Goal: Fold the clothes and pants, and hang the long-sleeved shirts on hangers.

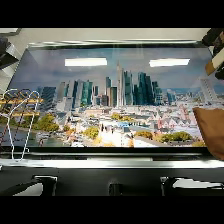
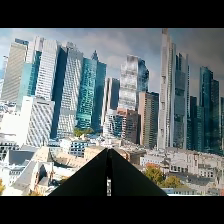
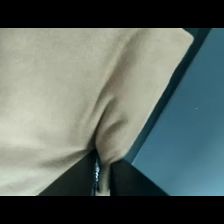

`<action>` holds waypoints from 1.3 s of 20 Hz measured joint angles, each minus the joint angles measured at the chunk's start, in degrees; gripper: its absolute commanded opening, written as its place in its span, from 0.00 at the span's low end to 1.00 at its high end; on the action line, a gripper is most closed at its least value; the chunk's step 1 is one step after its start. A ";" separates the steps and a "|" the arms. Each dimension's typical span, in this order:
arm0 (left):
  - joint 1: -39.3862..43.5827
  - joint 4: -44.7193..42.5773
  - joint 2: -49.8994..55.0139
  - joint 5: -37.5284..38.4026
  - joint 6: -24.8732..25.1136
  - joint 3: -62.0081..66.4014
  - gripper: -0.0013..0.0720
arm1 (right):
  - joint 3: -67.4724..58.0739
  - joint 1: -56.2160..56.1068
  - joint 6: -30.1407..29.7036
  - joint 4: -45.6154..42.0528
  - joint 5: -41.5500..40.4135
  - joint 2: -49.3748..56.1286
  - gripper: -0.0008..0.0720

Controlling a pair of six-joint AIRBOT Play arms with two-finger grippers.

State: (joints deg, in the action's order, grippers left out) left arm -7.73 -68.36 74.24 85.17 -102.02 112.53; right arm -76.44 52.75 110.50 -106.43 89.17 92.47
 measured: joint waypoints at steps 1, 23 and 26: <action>0.00 0.02 0.00 0.00 0.00 0.00 0.05 | 0.13 0.00 -0.55 -0.57 -0.09 -0.02 0.05; 0.57 -4.55 -1.90 0.11 13.55 -20.65 0.05 | 0.39 -22.64 -22.53 39.06 -16.61 -20.68 0.06; 0.81 -5.29 -5.01 -3.61 16.41 -29.07 0.05 | 0.39 -37.31 -24.20 42.25 -14.23 -21.14 0.05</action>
State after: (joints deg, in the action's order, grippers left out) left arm -6.92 -73.65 69.23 81.56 -85.60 83.46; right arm -76.05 15.44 86.30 -64.18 74.94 71.33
